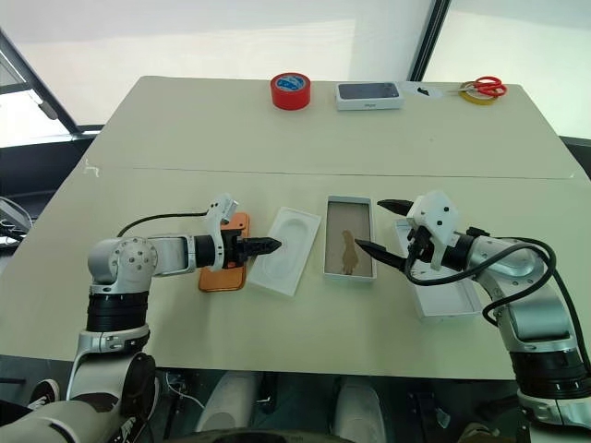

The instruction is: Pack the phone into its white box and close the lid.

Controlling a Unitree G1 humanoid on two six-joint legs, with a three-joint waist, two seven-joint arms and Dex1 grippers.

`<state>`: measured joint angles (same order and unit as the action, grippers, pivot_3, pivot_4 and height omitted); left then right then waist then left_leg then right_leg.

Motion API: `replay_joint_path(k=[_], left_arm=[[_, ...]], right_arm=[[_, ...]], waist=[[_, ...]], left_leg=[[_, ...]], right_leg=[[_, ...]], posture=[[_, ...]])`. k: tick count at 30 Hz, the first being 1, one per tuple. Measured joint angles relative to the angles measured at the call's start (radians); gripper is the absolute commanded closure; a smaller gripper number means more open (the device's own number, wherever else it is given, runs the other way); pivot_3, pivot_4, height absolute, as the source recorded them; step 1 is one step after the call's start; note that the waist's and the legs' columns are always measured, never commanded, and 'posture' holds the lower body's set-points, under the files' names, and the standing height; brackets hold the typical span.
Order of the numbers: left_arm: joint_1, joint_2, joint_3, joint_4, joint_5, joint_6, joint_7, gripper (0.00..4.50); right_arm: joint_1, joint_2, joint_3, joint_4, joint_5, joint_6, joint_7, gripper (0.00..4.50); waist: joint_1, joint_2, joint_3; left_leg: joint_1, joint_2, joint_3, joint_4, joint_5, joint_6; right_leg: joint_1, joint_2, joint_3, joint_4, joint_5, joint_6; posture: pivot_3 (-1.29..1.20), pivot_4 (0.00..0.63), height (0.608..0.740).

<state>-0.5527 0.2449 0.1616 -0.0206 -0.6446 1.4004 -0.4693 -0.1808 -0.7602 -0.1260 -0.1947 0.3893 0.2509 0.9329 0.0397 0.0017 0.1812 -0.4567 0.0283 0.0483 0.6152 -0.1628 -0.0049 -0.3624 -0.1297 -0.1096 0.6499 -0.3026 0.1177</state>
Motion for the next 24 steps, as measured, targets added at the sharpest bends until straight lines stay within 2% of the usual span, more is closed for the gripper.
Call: replay_joint_path(k=[1,3,4,7,14,17,20,22,24], left_arm=[[0.001,0.000,0.001,0.005,0.003,-0.004,0.010,3.24],[0.003,-0.004,0.008,0.012,0.008,-0.008,0.028,4.20],[0.004,-0.006,0.013,0.014,0.007,-0.007,0.032,4.43],[-0.003,-0.024,0.032,0.018,0.001,0.008,0.047,4.43],[-0.042,-0.100,0.216,0.068,-0.046,0.084,0.092,4.43],[-0.063,-0.151,0.293,0.088,-0.069,0.112,0.120,4.43],[-0.067,-0.154,0.302,0.071,-0.080,0.107,0.134,4.43],[-0.055,-0.148,0.292,0.016,-0.083,0.052,0.133,4.50],[-0.039,-0.135,0.267,-0.039,-0.076,-0.019,0.136,4.50]], right_arm=[[0.000,0.000,0.000,0.000,-0.002,0.000,-0.001,0.00],[-0.002,0.000,0.001,0.000,-0.003,0.000,-0.003,0.00],[-0.004,0.000,0.002,0.000,-0.003,0.000,-0.003,0.00],[-0.010,-0.001,0.019,-0.018,-0.010,0.000,0.005,0.00],[0.073,-0.003,0.148,-0.122,-0.023,0.027,0.063,0.00],[0.078,-0.009,0.222,-0.137,-0.084,-0.001,0.080,0.00],[0.075,-0.021,0.266,-0.109,-0.145,-0.035,0.096,0.00],[0.057,-0.025,0.274,-0.056,-0.172,-0.056,0.105,0.52],[0.038,-0.032,0.271,-0.007,-0.191,-0.078,0.109,1.44]], waist=[[0.000,0.000,0.000],[0.000,0.000,0.000],[-0.001,0.000,0.000],[-0.001,0.000,-0.001],[-0.001,-0.001,0.000],[-0.001,-0.002,0.001],[-0.002,-0.003,0.001],[-0.002,-0.004,0.002],[-0.002,-0.004,0.002]], left_leg=[[0.000,0.000,0.000,0.000,0.000,0.000],[0.000,0.000,0.000,0.000,0.000,0.000],[0.000,0.000,0.000,0.000,0.000,0.000],[0.001,0.000,0.000,0.000,0.000,0.000],[0.001,0.000,0.000,0.000,0.000,0.000],[0.000,0.000,0.000,0.000,0.000,0.000],[0.000,0.000,0.000,0.000,0.000,0.000],[0.000,0.000,0.000,0.000,0.000,0.000],[0.000,0.000,0.000,0.000,0.000,-0.001]], right_leg=[[0.000,0.000,0.000,0.000,0.000,0.000],[0.000,0.000,0.000,0.000,0.000,0.000],[0.000,0.000,0.000,0.000,0.000,0.000],[0.001,0.000,0.000,0.000,0.000,0.000],[0.000,0.000,0.000,0.000,0.000,0.000],[0.000,0.000,0.000,0.000,0.000,0.000],[-0.001,0.000,0.000,0.000,0.000,0.000],[-0.001,0.000,0.000,0.000,0.000,0.000],[-0.001,0.000,0.000,0.000,0.000,0.000]], posture=[[0.00,0.150,0.740],[0.00,0.150,0.740],[0.00,0.150,0.740],[0.00,0.150,0.740],[0.00,0.150,0.740],[0.00,0.150,0.740],[0.00,0.150,0.740],[0.00,0.150,0.740],[0.00,0.150,0.740]])
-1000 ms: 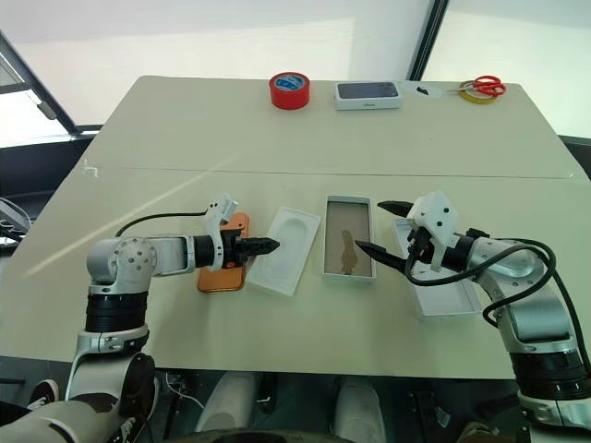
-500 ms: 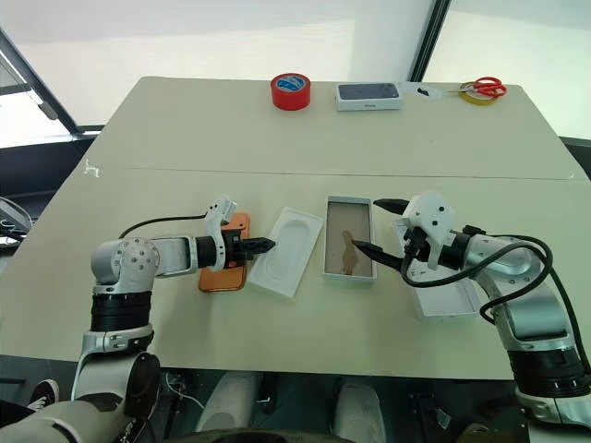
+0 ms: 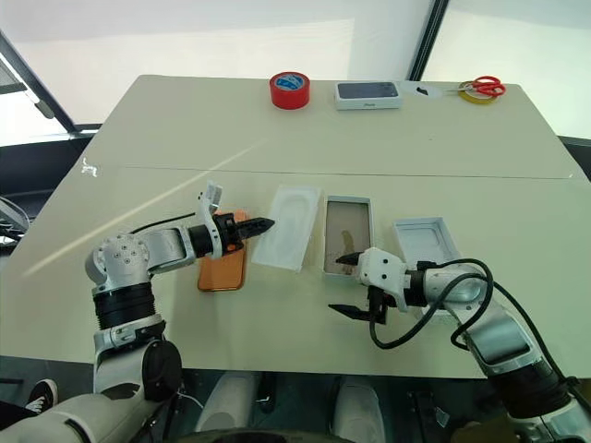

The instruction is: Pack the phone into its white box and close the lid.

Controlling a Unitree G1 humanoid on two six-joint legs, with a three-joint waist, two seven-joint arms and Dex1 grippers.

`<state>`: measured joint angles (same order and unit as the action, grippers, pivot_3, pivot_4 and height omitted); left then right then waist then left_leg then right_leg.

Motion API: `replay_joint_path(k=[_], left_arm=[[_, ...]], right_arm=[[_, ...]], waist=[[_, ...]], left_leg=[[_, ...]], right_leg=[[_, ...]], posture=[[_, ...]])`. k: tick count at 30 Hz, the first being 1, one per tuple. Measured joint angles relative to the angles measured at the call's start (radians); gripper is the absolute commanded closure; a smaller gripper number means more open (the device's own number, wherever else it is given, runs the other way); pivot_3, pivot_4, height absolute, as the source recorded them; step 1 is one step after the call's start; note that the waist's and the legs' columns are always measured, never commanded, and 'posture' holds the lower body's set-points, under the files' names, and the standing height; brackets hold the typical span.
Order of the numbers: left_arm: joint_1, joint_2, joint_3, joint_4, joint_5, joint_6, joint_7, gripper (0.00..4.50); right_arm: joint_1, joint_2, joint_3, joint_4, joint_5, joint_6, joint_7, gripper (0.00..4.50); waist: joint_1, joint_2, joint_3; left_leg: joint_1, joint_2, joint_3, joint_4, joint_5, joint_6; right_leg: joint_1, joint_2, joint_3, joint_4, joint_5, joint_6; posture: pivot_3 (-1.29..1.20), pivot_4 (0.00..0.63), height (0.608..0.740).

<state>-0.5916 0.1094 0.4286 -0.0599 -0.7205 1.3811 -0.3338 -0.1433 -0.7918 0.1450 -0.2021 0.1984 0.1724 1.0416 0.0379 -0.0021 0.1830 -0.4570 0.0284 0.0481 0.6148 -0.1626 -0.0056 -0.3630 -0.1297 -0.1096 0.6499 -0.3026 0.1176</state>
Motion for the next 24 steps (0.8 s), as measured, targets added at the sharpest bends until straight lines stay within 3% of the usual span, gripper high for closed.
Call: replay_joint_path(k=[6,10,17,22,24], left_arm=[[0.045,0.024,-0.051,-0.028,0.035,-0.121,0.025,4.50],[0.034,-0.006,-0.027,-0.026,0.026,-0.117,0.074,4.50],[-0.086,-0.122,0.147,0.021,-0.129,-0.052,0.201,4.50],[-0.123,-0.148,0.160,0.022,-0.160,-0.092,0.255,4.50],[-0.121,-0.151,0.141,0.027,-0.160,-0.113,0.257,4.50]], right_arm=[[-0.030,-0.015,-0.002,0.090,-0.023,-0.052,0.037,4.48],[-0.049,0.023,-0.003,0.090,0.022,-0.020,0.052,4.48],[-0.168,0.122,0.044,0.098,-0.008,-0.007,0.021,4.48],[-0.242,0.163,0.064,0.127,-0.014,-0.005,0.031,4.48],[-0.246,0.167,0.064,0.127,0.002,-0.007,0.044,3.87]], waist=[[0.003,0.000,0.000],[0.001,-0.002,0.001],[0.000,-0.004,0.002],[0.002,-0.004,0.002],[0.002,-0.005,0.003]], left_leg=[[0.000,0.000,0.000,0.000,0.000,0.000],[0.000,0.000,0.000,0.000,0.000,0.000],[0.000,0.000,-0.001,0.000,0.000,0.000],[-0.001,0.000,0.000,0.000,0.003,-0.004],[-0.001,0.000,0.000,0.000,0.003,-0.004]], right_leg=[[0.000,0.000,0.000,0.000,0.000,0.000],[0.000,0.000,0.000,0.000,0.000,0.000],[0.000,0.001,0.000,0.000,0.000,0.000],[0.000,0.001,0.000,0.000,0.000,0.000],[0.000,0.001,-0.001,0.000,0.000,0.000]], posture=[[0.00,0.150,0.740],[0.00,0.150,0.740],[0.00,0.150,0.740],[0.00,0.150,0.740],[0.00,0.150,0.740]])
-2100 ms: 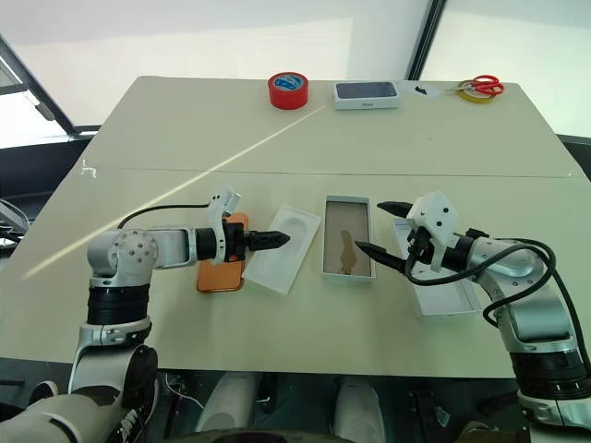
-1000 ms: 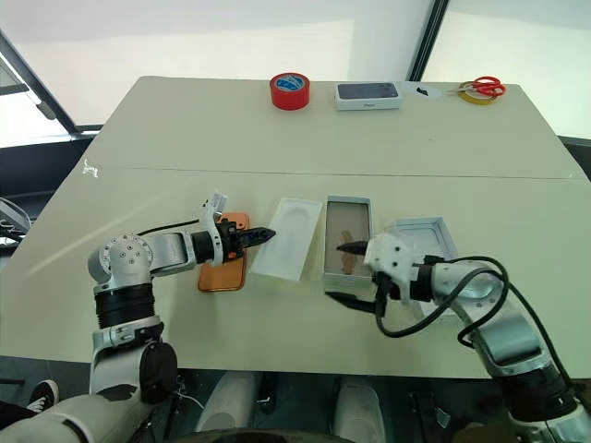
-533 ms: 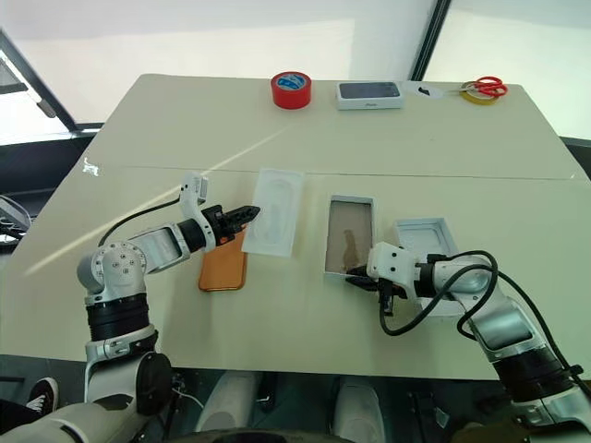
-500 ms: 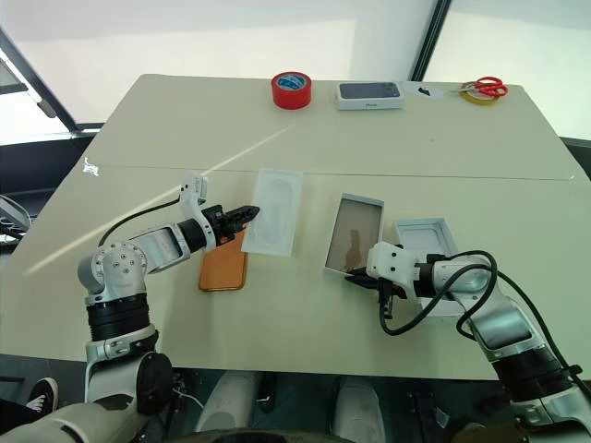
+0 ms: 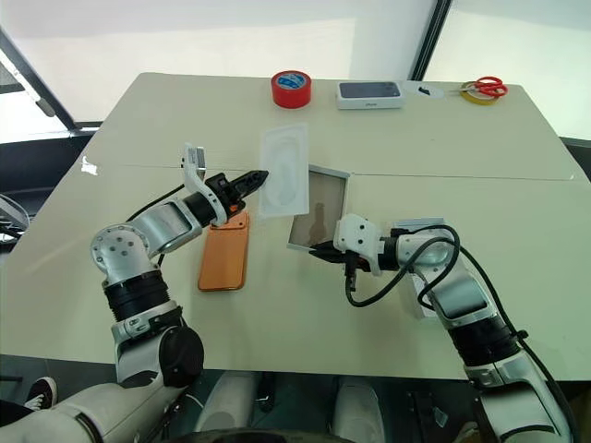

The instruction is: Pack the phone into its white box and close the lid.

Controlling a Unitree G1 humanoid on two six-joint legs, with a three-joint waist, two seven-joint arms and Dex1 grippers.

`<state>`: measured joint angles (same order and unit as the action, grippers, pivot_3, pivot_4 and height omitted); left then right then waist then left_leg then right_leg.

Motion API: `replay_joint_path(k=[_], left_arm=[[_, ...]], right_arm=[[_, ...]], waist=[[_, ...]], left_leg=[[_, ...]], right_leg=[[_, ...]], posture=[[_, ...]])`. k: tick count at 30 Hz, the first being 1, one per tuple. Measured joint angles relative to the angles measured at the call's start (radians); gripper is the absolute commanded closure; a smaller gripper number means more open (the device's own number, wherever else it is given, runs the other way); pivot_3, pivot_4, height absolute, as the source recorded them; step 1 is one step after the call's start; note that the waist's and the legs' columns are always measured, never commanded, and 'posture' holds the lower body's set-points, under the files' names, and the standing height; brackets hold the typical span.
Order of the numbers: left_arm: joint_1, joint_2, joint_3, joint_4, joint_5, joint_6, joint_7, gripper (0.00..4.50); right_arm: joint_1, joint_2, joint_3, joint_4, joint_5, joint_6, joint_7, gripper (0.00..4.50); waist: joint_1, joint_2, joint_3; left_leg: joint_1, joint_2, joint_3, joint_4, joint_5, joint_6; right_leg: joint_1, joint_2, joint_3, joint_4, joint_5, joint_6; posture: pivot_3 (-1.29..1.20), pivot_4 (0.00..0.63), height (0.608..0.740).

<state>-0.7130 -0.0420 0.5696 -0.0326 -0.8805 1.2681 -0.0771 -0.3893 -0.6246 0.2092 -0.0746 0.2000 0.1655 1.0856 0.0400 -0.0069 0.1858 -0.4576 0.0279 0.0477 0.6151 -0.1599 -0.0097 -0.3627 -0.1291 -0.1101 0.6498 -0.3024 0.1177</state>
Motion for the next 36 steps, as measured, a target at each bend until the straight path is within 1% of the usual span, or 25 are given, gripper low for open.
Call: replay_joint_path(k=[1,4,7,9,14,20,23,25,26,27,28,31,33,36], left_arm=[[0.003,-0.001,-0.011,0.000,0.000,-0.004,0.000,4.50],[0.038,-0.004,-0.070,-0.007,0.000,-0.014,-0.001,4.50],[0.079,0.008,-0.127,-0.009,0.009,-0.020,-0.005,4.50],[0.091,0.009,-0.139,-0.009,0.009,-0.024,-0.004,4.50],[0.120,0.020,-0.178,-0.006,0.022,-0.063,-0.008,4.50],[0.131,0.012,-0.213,0.020,0.029,-0.077,-0.011,4.50],[0.131,0.008,-0.232,0.036,0.034,-0.077,-0.008,3.55],[0.134,0.006,-0.243,0.040,0.038,-0.078,-0.008,2.54],[0.136,0.007,-0.246,0.040,0.042,-0.078,-0.007,2.13],[0.139,0.012,-0.253,0.040,0.045,-0.077,-0.005,1.51],[0.144,0.014,-0.262,0.039,0.045,-0.077,-0.006,1.06],[0.147,0.017,-0.271,0.026,0.043,-0.078,-0.008,1.06],[0.142,0.027,-0.275,0.005,0.038,-0.078,-0.016,1.06],[0.138,0.072,-0.289,-0.054,0.023,-0.089,-0.065,1.02]], right_arm=[[0.000,0.000,0.000,0.002,0.000,-0.006,0.002,3.54],[0.015,-0.004,-0.003,0.017,-0.020,-0.049,-0.009,2.06],[0.058,-0.025,-0.024,0.017,-0.015,-0.045,-0.009,2.06],[0.073,-0.049,-0.061,0.018,-0.003,-0.040,-0.010,2.06],[0.106,-0.146,-0.192,0.112,-0.011,-0.107,-0.041,2.06],[0.099,-0.146,-0.238,0.202,-0.018,-0.154,-0.073,2.06],[0.074,-0.146,-0.254,0.218,-0.018,-0.166,-0.075,2.00],[0.062,-0.148,-0.262,0.232,-0.019,-0.176,-0.076,2.00],[0.059,-0.149,-0.265,0.239,-0.019,-0.179,-0.075,2.00],[0.059,-0.152,-0.265,0.245,-0.019,-0.183,-0.074,2.00],[0.059,-0.154,-0.266,0.252,-0.019,-0.184,-0.073,2.00],[0.056,-0.148,-0.266,0.254,-0.017,-0.181,-0.074,2.00],[0.048,-0.125,-0.265,0.233,0.000,-0.159,-0.080,2.00],[0.022,-0.046,-0.244,0.172,0.021,-0.112,-0.105,2.82]], waist=[[-0.001,0.000,0.000],[-0.002,0.000,0.000],[-0.002,0.000,0.000],[-0.002,0.000,0.000],[0.000,0.000,0.000],[-0.003,0.000,0.000],[-0.001,0.000,0.000],[-0.001,-0.001,0.000],[0.000,-0.001,0.000],[-0.001,-0.001,0.000],[-0.001,-0.001,0.000],[-0.001,-0.001,0.000],[-0.004,0.000,0.000],[-0.009,-0.001,0.000]], left_leg=[[0.000,0.000,0.000,0.000,0.000,0.000],[0.000,0.000,0.000,0.000,0.000,0.000],[0.000,0.000,0.000,0.000,0.000,0.000],[0.000,0.000,0.000,0.000,0.000,0.001],[0.000,0.000,0.000,0.000,-0.001,0.002],[0.000,0.000,0.001,0.000,0.000,0.001],[0.000,0.000,0.001,0.000,0.000,0.000],[0.000,0.000,0.001,0.000,0.000,0.000],[0.000,0.000,0.001,0.000,0.000,0.000],[0.000,0.000,0.001,0.000,0.000,0.000],[0.000,0.000,0.001,0.000,0.000,0.000],[0.000,0.000,0.001,0.000,0.000,0.000],[0.000,0.000,0.001,0.000,0.000,0.000],[0.000,0.002,0.001,0.000,0.000,-0.001]], right_leg=[[0.000,0.000,0.000,0.000,0.000,0.000],[0.000,0.000,0.000,0.000,0.000,0.000],[0.000,0.000,0.000,0.000,0.000,0.000],[0.000,0.000,0.000,0.000,0.000,0.000],[0.000,0.000,0.000,-0.001,0.000,0.000],[-0.001,0.000,0.000,0.000,0.000,-0.001],[-0.001,0.000,0.000,0.000,0.000,-0.001],[-0.001,0.000,0.000,0.000,0.000,-0.001],[0.000,0.000,0.000,0.000,0.000,-0.001],[0.000,0.000,0.000,0.000,0.000,-0.001],[-0.001,0.000,0.000,0.000,0.000,-0.001],[-0.001,0.000,0.000,0.000,0.000,-0.001],[-0.001,0.000,0.000,0.000,0.000,-0.001],[-0.002,0.002,0.000,0.000,0.001,-0.001]], posture=[[0.00,0.150,0.740],[0.00,0.150,0.740],[0.00,0.150,0.740],[0.00,0.150,0.740],[0.00,0.150,0.740],[0.00,0.150,0.740],[0.00,0.150,0.740],[0.00,0.150,0.740],[0.00,0.150,0.740],[0.00,0.150,0.740],[0.00,0.150,0.740],[0.00,0.150,0.740],[0.00,0.150,0.740],[0.00,0.150,0.740]])
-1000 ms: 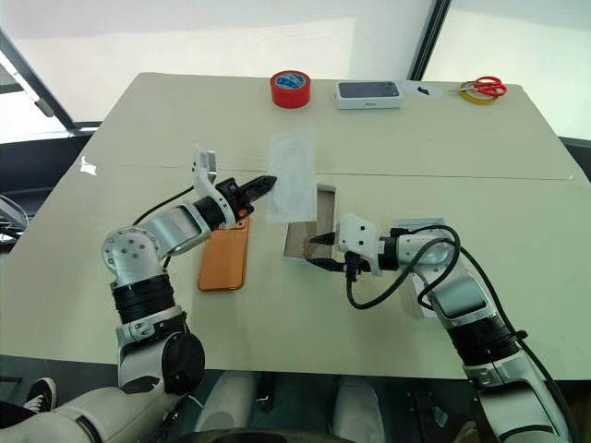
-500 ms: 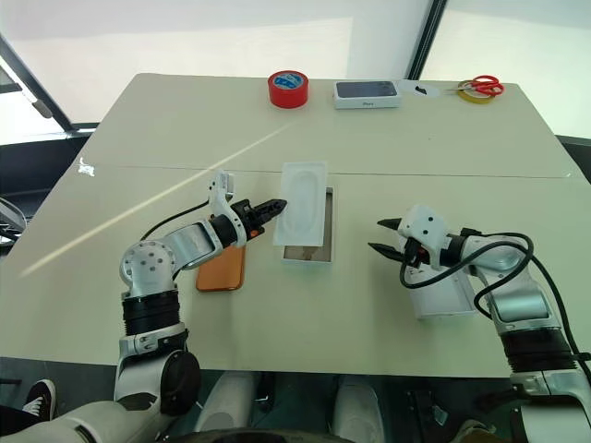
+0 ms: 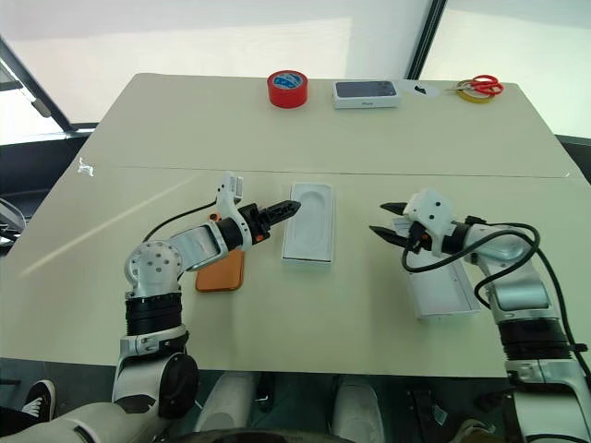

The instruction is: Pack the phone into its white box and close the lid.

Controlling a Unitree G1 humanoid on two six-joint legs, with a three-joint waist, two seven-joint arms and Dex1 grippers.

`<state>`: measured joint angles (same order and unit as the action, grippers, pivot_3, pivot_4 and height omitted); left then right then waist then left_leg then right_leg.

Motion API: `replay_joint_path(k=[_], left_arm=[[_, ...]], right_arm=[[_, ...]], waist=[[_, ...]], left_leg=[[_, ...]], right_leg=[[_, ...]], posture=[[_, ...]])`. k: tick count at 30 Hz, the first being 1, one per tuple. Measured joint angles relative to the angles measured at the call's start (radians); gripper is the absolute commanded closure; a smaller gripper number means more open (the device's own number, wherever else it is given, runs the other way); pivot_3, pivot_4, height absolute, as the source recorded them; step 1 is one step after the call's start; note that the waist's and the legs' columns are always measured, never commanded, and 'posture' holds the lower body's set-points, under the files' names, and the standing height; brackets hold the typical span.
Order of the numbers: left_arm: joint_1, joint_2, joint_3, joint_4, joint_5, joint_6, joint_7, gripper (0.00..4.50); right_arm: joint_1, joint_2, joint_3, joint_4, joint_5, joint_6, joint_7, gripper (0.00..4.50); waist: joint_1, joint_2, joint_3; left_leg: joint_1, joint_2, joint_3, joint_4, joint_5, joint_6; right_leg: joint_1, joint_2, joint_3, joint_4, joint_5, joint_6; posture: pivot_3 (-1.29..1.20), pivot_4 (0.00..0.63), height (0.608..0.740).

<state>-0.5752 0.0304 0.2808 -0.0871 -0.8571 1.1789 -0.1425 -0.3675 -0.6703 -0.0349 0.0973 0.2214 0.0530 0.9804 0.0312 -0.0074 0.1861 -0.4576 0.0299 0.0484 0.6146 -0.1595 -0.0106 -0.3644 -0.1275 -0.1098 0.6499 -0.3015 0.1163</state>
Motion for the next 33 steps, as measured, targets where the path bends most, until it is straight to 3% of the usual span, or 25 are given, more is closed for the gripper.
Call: replay_joint_path(k=[3,6,10,15,19,22,28,33], left_arm=[[0.011,0.111,-0.061,-0.071,0.040,-0.098,-0.112,1.02],[0.113,0.367,-0.232,-0.109,0.250,-0.389,-0.334,1.02],[0.227,0.486,-0.255,-0.081,0.307,-0.602,-0.596,1.02],[0.310,0.549,-0.228,-0.111,0.292,-0.700,-0.741,1.02],[0.359,0.555,-0.228,-0.120,0.302,-0.729,-0.758,1.02],[0.365,0.552,-0.214,-0.136,0.274,-0.704,-0.744,1.02],[0.389,0.526,-0.219,-0.170,0.260,-0.692,-0.718,1.02],[0.388,0.519,-0.221,-0.171,0.260,-0.692,-0.699,1.02]], right_arm=[[-0.043,0.080,0.060,-0.024,-0.036,-0.006,-0.062,4.39],[-0.114,0.148,0.126,0.004,-0.123,-0.041,-0.143,4.45],[-0.202,0.183,0.200,0.117,-0.243,-0.131,-0.205,4.45],[-0.247,0.216,0.295,0.226,-0.347,-0.191,-0.228,4.45],[-0.248,0.210,0.369,0.277,-0.441,-0.263,-0.227,4.45],[-0.263,0.135,0.426,0.234,-0.514,-0.333,-0.187,4.45],[-0.180,0.140,0.432,0.069,-0.386,-0.219,-0.003,4.45],[-0.179,0.149,0.434,0.054,-0.372,-0.176,0.014,4.45]], waist=[[-0.004,0.001,0.000],[-0.020,0.003,-0.001],[-0.019,0.003,-0.001],[-0.024,0.003,-0.001],[-0.023,0.003,-0.001],[-0.019,0.003,-0.001],[-0.023,0.003,-0.001],[-0.025,0.003,-0.001]], left_leg=[[0.000,0.000,0.000,-0.001,0.000,-0.001],[0.000,0.000,0.003,-0.003,0.001,-0.002],[-0.004,0.001,0.003,-0.003,-0.001,0.000],[-0.004,0.002,0.003,-0.003,-0.001,0.001],[-0.004,0.002,0.003,-0.003,-0.001,0.001],[-0.003,0.002,0.001,-0.003,-0.001,0.002],[-0.002,0.003,0.001,-0.003,-0.001,0.002],[-0.002,0.003,0.001,-0.003,-0.001,0.001]], right_leg=[[-0.001,0.001,0.000,0.000,0.000,-0.001],[-0.004,0.001,0.002,0.000,0.001,-0.001],[-0.008,0.001,0.002,-0.001,0.001,-0.002],[-0.008,0.001,0.002,0.000,0.001,-0.002],[-0.008,0.002,0.002,0.000,0.001,-0.002],[-0.009,0.002,0.002,0.000,0.001,-0.002],[-0.006,0.002,0.002,0.001,0.001,-0.002],[-0.007,0.003,0.002,0.001,0.001,-0.002]], posture=[[0.00,0.150,0.740],[0.00,0.150,0.740],[0.00,0.150,0.740],[0.00,0.150,0.740],[0.00,0.150,0.740],[0.00,0.150,0.740],[0.00,0.150,0.740],[0.00,0.150,0.740]])
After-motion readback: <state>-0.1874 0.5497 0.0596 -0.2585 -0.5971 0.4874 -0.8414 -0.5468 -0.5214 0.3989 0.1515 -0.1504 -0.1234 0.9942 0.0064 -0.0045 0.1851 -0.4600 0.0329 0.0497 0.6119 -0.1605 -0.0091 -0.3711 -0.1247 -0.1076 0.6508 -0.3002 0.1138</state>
